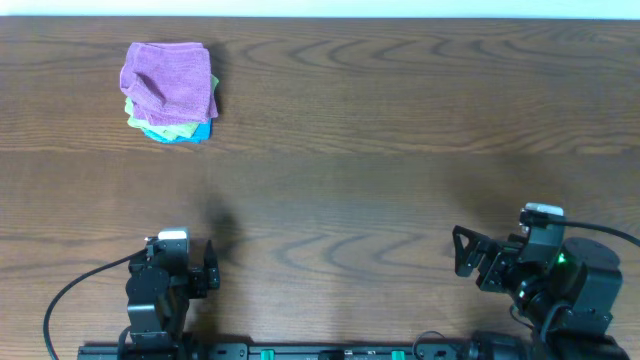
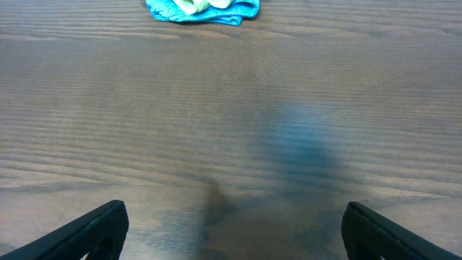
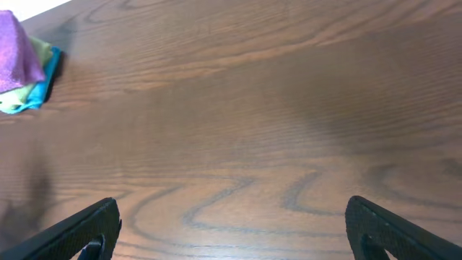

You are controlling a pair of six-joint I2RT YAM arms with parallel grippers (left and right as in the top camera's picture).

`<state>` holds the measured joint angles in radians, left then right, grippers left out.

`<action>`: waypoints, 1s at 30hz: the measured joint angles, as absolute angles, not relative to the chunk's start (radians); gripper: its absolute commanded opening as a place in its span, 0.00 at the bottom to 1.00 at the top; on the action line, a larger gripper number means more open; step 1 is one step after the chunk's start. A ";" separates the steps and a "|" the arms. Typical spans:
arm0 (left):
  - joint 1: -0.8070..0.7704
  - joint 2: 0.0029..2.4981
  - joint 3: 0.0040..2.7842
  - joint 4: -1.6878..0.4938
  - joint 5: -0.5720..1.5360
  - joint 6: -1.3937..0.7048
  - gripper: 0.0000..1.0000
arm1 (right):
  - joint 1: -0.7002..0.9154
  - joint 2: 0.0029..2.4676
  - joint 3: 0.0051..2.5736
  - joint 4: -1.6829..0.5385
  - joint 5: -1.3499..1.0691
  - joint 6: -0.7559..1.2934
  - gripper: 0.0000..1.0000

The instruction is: Fold the cloth

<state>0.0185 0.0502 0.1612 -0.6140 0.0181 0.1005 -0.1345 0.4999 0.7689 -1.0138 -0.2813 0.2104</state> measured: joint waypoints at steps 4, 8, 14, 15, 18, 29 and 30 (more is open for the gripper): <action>0.019 0.050 0.161 -0.614 0.018 0.101 0.95 | -0.134 0.487 0.769 -1.023 -0.251 0.212 0.99; 0.019 0.050 0.161 -0.616 0.018 0.100 0.95 | -0.111 0.425 0.758 -1.017 -0.208 0.213 0.99; 0.019 0.050 0.161 -0.617 0.018 0.100 0.95 | -0.058 0.284 0.572 -0.893 -0.133 0.212 0.99; 0.019 0.050 0.161 -0.617 0.018 0.100 0.95 | -0.051 0.267 0.541 -0.873 -0.129 0.208 0.99; 0.019 0.050 0.161 -0.617 0.018 0.100 0.95 | -0.030 0.205 0.440 -0.807 -0.118 0.177 0.99; 0.019 0.049 0.161 -0.617 0.018 0.097 0.95 | 0.036 0.031 0.245 -0.781 -0.094 0.063 0.99; 0.019 0.049 0.161 -0.617 0.018 0.097 0.95 | 0.040 0.021 0.233 -0.780 -0.092 0.059 0.99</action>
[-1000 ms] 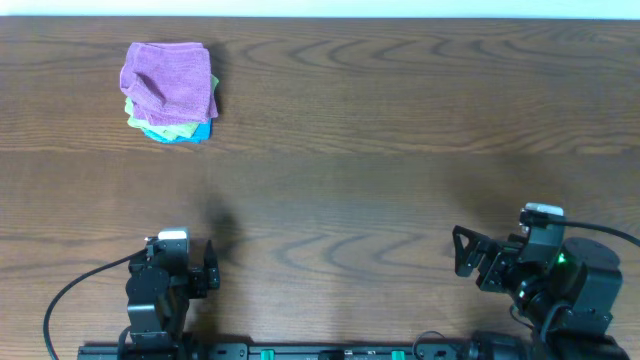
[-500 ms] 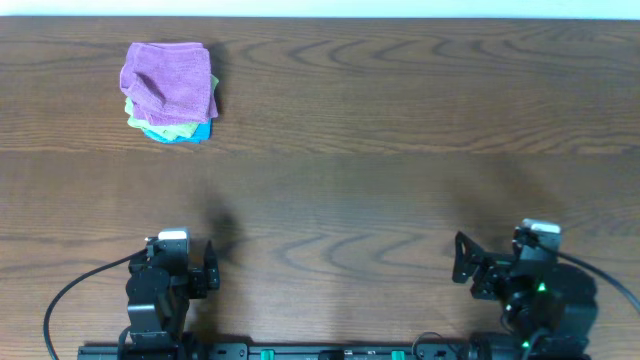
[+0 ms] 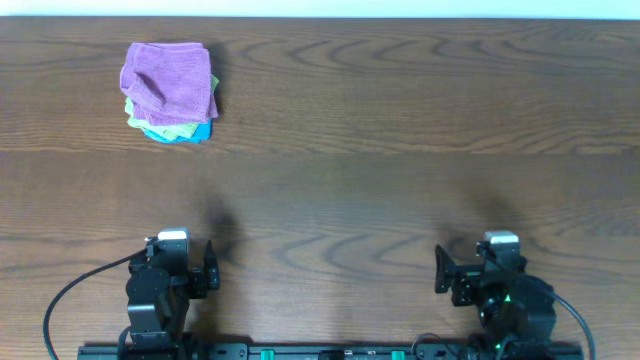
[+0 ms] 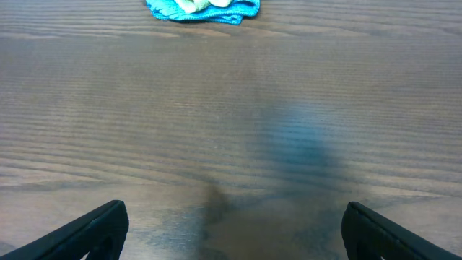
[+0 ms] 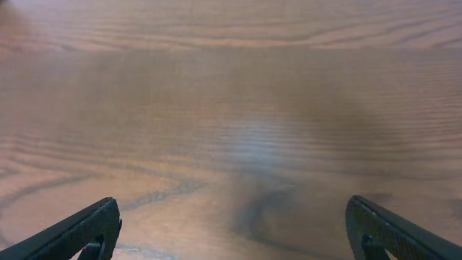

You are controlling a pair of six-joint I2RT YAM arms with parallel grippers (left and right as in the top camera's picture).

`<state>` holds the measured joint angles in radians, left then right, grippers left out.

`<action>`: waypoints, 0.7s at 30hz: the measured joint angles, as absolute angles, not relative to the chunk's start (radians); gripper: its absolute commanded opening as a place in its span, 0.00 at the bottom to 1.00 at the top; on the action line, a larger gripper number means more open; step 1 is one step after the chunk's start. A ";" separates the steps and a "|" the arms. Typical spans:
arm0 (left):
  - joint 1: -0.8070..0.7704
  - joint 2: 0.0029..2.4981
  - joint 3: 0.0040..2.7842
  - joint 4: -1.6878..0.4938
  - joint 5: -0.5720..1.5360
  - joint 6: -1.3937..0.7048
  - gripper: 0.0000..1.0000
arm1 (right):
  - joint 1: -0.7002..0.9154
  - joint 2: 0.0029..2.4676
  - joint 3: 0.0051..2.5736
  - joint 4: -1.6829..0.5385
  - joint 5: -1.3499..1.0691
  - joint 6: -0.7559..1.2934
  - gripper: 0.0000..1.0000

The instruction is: Fold the cloth

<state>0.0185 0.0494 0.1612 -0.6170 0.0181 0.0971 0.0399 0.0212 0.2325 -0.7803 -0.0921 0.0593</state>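
A stack of folded cloths lies at the table's far left, a purple cloth (image 3: 168, 76) on top, a green one under it and a blue one (image 3: 192, 133) at the bottom; the blue cloth's edge (image 4: 203, 8) shows at the top of the left wrist view. My left gripper (image 3: 190, 272) sits open at the near left edge, with nothing between its fingers (image 4: 86, 232). My right gripper (image 3: 468, 272) sits open at the near right edge, fingers (image 5: 76, 232) wide apart over bare wood. Both are far from the cloths.
The brown wooden table (image 3: 400, 120) stretches across the whole overhead view. A black cable (image 3: 75, 290) curls from the left arm's base. The arms' mounting rail (image 3: 320, 350) runs along the near edge.
The right arm has moved left and back toward its base, and its camera now faces straight up the table, so the cloth stack has left its view. The left arm has not moved.
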 measured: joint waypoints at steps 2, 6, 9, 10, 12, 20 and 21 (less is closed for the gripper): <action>0.019 0.049 0.161 -0.617 0.018 0.097 0.95 | 0.050 0.016 0.215 -0.781 -0.091 0.056 0.99; 0.019 0.049 0.161 -0.617 0.018 0.096 0.95 | 0.072 0.015 0.189 -0.780 -0.084 0.055 0.99; 0.019 0.049 0.161 -0.617 0.018 0.094 0.95 | 0.079 0.015 0.183 -0.780 -0.073 0.055 0.99; 0.019 0.049 0.161 -0.617 0.018 0.093 0.95 | 0.082 0.015 0.183 -0.780 -0.070 0.055 0.99; 0.019 0.049 0.161 -0.617 0.018 0.093 0.95 | 0.083 0.015 0.183 -0.780 -0.064 0.054 0.99; 0.019 0.049 0.161 -0.617 0.018 0.093 0.95 | 0.083 0.015 0.183 -0.780 -0.051 0.051 0.99; 0.019 0.049 0.161 -0.617 0.018 0.093 0.95 | 0.083 0.015 0.183 -0.780 -0.051 0.051 0.99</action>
